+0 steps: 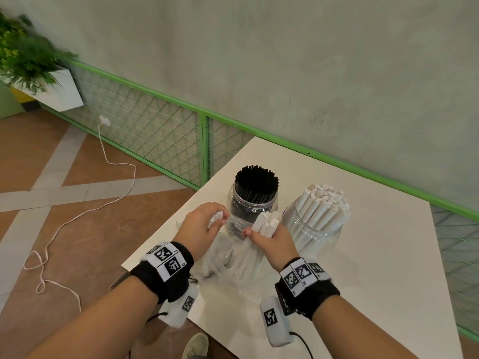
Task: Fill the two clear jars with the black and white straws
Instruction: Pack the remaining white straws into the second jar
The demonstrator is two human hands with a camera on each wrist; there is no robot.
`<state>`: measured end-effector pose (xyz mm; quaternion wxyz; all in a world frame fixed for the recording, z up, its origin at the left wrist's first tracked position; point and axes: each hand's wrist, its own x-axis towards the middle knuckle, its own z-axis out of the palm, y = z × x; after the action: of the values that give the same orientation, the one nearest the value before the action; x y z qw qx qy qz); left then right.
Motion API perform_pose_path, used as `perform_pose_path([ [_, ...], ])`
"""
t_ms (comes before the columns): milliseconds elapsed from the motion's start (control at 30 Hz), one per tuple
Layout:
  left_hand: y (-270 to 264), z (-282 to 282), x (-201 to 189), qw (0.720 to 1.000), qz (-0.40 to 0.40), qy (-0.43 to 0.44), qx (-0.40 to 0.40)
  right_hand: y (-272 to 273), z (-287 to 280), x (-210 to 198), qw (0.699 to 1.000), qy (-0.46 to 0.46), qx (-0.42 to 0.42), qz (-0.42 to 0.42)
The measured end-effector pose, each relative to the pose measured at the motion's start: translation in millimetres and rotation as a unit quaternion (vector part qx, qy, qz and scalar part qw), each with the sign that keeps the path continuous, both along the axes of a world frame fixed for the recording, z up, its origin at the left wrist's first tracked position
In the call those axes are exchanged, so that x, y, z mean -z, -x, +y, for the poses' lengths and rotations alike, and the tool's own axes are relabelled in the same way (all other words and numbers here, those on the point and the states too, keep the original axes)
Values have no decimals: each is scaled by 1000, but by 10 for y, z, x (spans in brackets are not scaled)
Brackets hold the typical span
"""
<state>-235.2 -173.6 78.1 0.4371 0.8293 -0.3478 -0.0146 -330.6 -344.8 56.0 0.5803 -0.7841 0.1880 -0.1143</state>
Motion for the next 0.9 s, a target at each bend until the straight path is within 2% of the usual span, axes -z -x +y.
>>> perform_pose_path([
  [200,-3,1,-6,1000,-4,-3,-7,137,-184,-731,995,-18,-14,-97],
  [333,-19,-5,10,1000,-11,-11,1,276,-507,-1253,983,-43,34,-177],
  [467,-17,-13,12,1000,-13,-13,2,398,-863,-1637,967,-12,80,-243],
  [633,-12,-13,19,1000,-5,-12,-3,441,-1174,-1674,963,28,100,-248],
  [767,1,-19,-5,1000,-8,-13,-7,373,-1253,-1543,975,53,62,-208],
  [900,22,-7,-31,1000,-4,-19,-12,273,-1278,-1328,985,35,33,-166],
])
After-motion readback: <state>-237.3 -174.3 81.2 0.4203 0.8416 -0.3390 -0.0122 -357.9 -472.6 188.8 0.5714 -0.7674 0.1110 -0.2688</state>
